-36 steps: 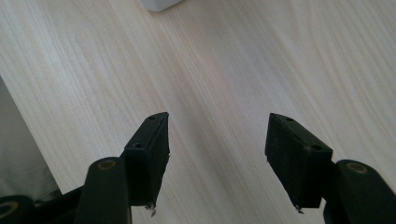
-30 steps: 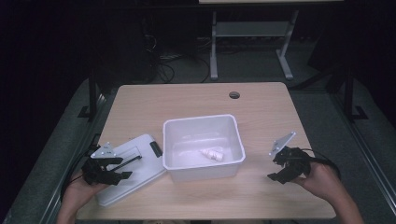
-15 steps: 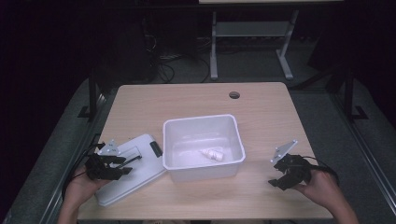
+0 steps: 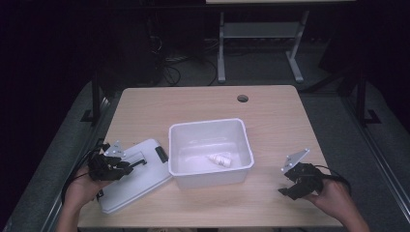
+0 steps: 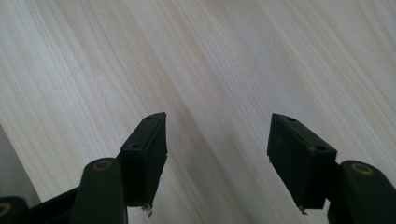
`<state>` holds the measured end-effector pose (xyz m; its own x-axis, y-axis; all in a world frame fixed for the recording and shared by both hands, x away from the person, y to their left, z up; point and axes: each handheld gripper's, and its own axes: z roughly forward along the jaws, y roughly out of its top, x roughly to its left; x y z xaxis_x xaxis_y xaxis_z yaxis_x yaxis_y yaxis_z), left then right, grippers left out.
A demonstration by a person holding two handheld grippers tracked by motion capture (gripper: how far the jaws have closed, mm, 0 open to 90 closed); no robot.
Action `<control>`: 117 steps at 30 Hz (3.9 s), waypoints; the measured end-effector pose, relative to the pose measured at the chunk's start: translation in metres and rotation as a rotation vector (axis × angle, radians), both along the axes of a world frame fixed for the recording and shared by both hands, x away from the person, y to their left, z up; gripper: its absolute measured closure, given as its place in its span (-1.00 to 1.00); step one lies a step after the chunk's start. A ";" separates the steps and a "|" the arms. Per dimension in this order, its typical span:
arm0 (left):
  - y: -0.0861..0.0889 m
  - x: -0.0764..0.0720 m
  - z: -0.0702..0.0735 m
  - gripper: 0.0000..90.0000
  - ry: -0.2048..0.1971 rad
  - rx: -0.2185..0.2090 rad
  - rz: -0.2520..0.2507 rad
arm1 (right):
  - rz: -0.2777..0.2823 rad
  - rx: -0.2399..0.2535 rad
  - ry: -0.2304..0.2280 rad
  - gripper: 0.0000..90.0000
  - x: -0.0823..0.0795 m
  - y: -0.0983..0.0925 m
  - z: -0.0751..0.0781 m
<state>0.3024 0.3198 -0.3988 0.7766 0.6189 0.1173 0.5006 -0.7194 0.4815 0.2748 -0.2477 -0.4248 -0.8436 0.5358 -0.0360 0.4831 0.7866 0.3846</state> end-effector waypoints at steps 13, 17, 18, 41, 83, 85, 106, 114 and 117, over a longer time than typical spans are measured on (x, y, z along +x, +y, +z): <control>-0.002 0.013 0.008 0.69 0.033 0.053 -0.020 | -0.045 0.035 -0.003 -0.18 -0.008 -0.006 -0.005; -0.001 0.015 0.008 0.76 0.048 0.054 -0.025 | -0.052 0.052 -0.013 -0.19 -0.010 -0.007 -0.006; -0.001 0.016 0.007 0.76 0.051 0.053 -0.026 | -0.058 0.056 -0.014 -0.20 -0.010 -0.007 -0.006; -0.003 0.025 0.010 0.87 0.125 0.047 -0.098 | -0.109 0.088 -0.057 -0.29 -0.016 0.001 -0.012; 0.014 0.011 0.038 0.88 0.111 0.039 -0.125 | -0.143 0.115 -0.074 -0.33 -0.018 -0.002 -0.012; 0.016 0.010 0.041 0.88 0.106 0.034 -0.125 | -0.144 0.118 -0.074 -0.33 -0.018 -0.002 -0.012; 0.043 -0.003 0.081 0.88 0.075 0.026 -0.114 | -0.167 0.128 -0.065 -0.35 -0.020 -0.009 -0.014; 0.045 -0.005 0.098 0.88 0.064 0.024 -0.117 | -0.166 0.134 -0.062 -0.35 -0.020 -0.009 -0.014; 0.043 -0.005 0.106 0.88 0.059 0.030 -0.127 | -0.164 0.134 -0.062 -0.35 -0.019 -0.008 -0.015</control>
<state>0.2970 0.3629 -0.2925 0.8545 0.5122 0.0861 0.4315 -0.7924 0.4312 0.2558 -0.2561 -0.4394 -0.7431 0.6692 -0.0042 0.5727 0.6393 0.5131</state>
